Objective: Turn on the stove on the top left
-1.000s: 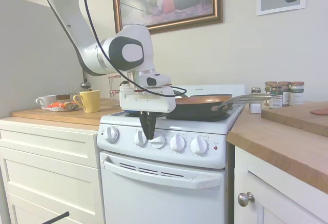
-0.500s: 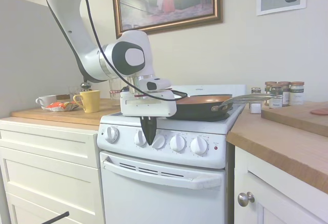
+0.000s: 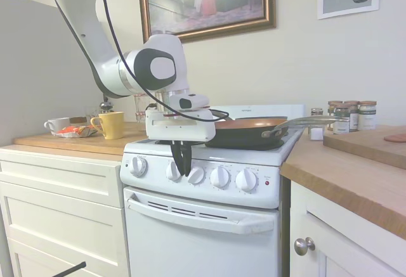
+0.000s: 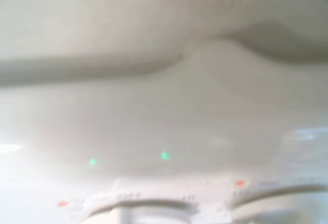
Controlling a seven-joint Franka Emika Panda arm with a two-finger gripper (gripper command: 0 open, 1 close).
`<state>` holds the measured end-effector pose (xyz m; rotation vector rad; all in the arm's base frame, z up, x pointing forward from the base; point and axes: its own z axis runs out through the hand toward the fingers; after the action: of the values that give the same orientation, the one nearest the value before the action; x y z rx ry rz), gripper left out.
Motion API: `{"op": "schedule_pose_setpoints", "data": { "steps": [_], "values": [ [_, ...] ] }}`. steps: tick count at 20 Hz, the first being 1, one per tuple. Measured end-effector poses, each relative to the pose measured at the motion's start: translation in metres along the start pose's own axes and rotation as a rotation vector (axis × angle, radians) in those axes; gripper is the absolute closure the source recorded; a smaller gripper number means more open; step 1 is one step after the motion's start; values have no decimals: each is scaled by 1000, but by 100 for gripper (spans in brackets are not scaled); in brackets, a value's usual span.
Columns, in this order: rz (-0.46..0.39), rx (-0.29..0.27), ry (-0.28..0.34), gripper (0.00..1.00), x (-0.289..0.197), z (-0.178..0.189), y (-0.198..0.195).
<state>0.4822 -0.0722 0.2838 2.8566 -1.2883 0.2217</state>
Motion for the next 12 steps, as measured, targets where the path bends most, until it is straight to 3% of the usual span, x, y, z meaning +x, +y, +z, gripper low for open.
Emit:
{"op": "schedule_pose_setpoints", "data": {
  "steps": [1,2,12],
  "values": [
    [1,6,4,100,-3,-5,2],
    [2,11,6,0,-6,-11,6],
    [-1,52,21,0,-31,-77,28]
  ]
}}
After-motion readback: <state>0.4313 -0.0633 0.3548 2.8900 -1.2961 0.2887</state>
